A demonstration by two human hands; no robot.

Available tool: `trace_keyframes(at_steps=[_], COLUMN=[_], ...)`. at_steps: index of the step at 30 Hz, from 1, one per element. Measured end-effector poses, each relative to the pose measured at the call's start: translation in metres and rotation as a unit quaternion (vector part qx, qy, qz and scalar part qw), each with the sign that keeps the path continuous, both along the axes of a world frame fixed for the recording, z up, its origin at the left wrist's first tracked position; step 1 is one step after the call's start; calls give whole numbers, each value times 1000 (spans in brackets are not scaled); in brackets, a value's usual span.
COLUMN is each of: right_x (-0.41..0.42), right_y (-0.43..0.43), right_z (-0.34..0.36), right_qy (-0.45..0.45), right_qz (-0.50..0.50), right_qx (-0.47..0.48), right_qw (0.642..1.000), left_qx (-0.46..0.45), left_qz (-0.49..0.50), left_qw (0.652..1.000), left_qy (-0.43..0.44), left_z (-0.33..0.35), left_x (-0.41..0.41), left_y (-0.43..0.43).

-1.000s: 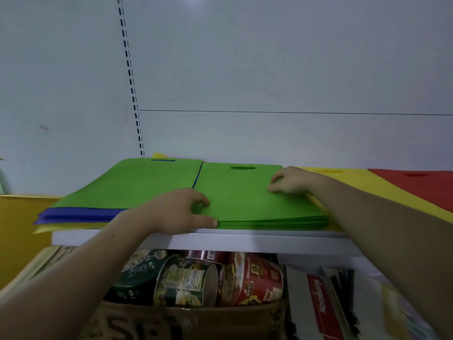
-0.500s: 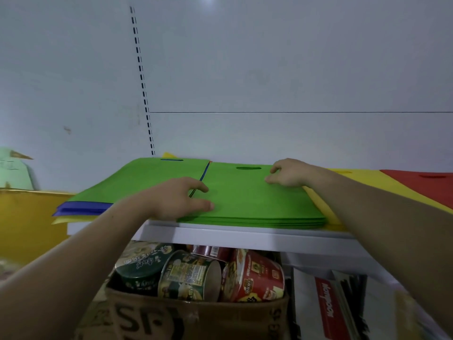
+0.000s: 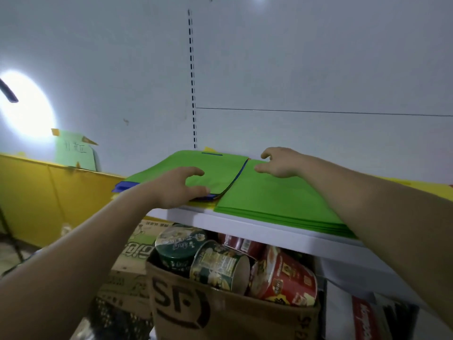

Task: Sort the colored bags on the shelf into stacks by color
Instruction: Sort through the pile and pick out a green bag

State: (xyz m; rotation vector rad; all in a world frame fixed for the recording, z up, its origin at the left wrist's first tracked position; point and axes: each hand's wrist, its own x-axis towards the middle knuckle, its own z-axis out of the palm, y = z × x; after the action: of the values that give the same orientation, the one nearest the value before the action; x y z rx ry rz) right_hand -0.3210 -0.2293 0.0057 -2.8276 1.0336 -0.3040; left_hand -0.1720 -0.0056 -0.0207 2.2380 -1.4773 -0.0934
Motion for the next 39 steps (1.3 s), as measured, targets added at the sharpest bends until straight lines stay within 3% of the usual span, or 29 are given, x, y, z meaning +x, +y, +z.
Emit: trace_keyframes(at_steps=[10,19,26,33,39], right_x=[72,134,143,144,144], right_y=[29,57,68,59,55], right_z=[3,-13,-20,-26,-19], right_qy=[9,14,19,44,0], right_qz=[-27,-146,-210,-222,-270], right_qx=[1,26,27,11,57], right_qw=[1000,989,977,974,961], left_qx=[-10,20,4,48,50], left_qz=[37,-10,-44,-42,-41], left_qw=[999,1000,998,996,996], left_qy=[8,12,54,62,67], left_z=[-2,0,-12,-18,-19], left_x=[94,189,201,198,195], left_y=[29,37,24,17,17])
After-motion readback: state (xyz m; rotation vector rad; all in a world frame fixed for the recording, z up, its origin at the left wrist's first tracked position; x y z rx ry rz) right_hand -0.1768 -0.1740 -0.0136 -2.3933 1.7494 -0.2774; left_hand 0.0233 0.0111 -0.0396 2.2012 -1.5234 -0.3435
